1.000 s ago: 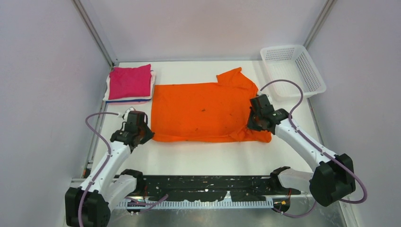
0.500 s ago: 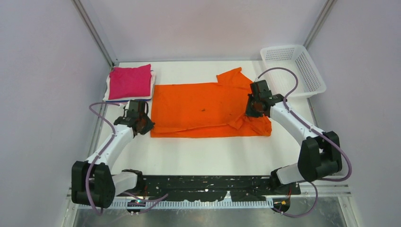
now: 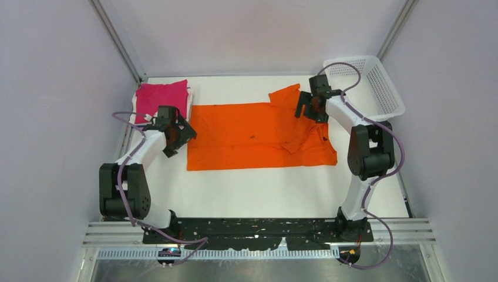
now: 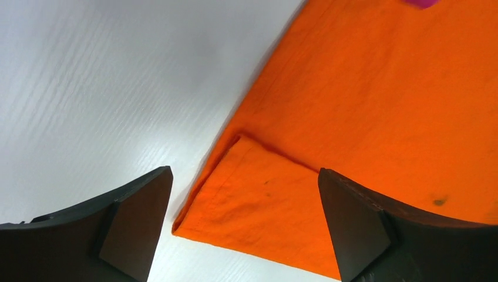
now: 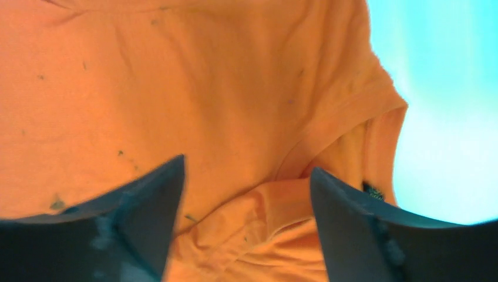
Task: Fold and stack the t-shirts
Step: Fold the flattened tshirt in 1/3 of the way
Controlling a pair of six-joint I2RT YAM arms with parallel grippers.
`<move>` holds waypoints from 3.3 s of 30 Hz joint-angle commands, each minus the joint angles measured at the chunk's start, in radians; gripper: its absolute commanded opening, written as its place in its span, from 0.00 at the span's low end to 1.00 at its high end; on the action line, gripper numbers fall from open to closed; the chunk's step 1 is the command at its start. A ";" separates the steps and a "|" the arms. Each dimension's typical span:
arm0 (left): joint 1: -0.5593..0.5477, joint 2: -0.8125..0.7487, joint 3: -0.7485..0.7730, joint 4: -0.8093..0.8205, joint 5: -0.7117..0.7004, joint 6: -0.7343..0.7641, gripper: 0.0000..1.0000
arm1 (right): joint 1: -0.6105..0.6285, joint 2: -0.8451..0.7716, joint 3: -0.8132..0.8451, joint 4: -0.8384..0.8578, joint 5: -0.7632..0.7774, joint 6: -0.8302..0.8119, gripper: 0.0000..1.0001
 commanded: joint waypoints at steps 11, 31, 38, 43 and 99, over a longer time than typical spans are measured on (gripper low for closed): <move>-0.004 -0.253 -0.148 0.117 0.291 0.077 1.00 | 0.021 -0.381 -0.443 0.237 -0.236 0.012 0.95; -0.016 -0.276 -0.216 0.131 0.301 0.085 1.00 | 0.094 -0.093 -0.326 0.416 -0.245 0.104 0.95; -0.016 -0.295 -0.213 0.124 0.294 0.087 1.00 | 0.096 0.012 -0.141 0.450 -0.198 0.157 0.95; -0.017 -0.304 -0.203 0.131 0.317 0.087 1.00 | 0.097 0.036 -0.031 0.409 -0.193 0.132 0.95; -0.588 -0.611 -0.685 0.061 0.286 -0.254 1.00 | 0.148 -0.790 -0.948 -0.103 0.029 0.220 0.95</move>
